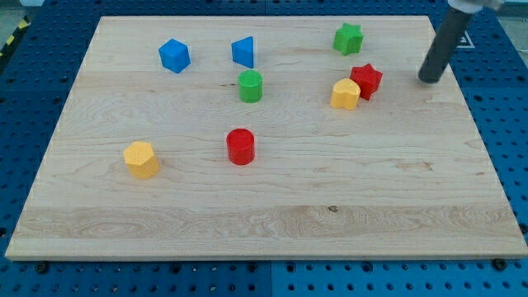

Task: Move the green star right to the blue triangle

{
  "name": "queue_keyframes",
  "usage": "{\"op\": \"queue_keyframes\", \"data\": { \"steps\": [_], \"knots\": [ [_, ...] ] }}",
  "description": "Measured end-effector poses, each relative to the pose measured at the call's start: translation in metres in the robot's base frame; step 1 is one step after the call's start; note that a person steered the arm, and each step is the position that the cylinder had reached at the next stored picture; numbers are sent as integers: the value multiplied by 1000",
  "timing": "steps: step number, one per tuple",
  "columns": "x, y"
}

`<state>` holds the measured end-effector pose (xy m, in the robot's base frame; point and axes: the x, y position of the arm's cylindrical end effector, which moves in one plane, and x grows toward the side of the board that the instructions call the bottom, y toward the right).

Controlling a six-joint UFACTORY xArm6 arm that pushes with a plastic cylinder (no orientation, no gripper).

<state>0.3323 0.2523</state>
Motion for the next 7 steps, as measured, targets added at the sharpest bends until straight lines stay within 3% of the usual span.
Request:
{"op": "queue_keyframes", "data": {
  "steps": [2,5,6,7],
  "knots": [
    [-83,-52],
    [-116,-90],
    [-75,-94],
    [-77,-105]
  ]
}}
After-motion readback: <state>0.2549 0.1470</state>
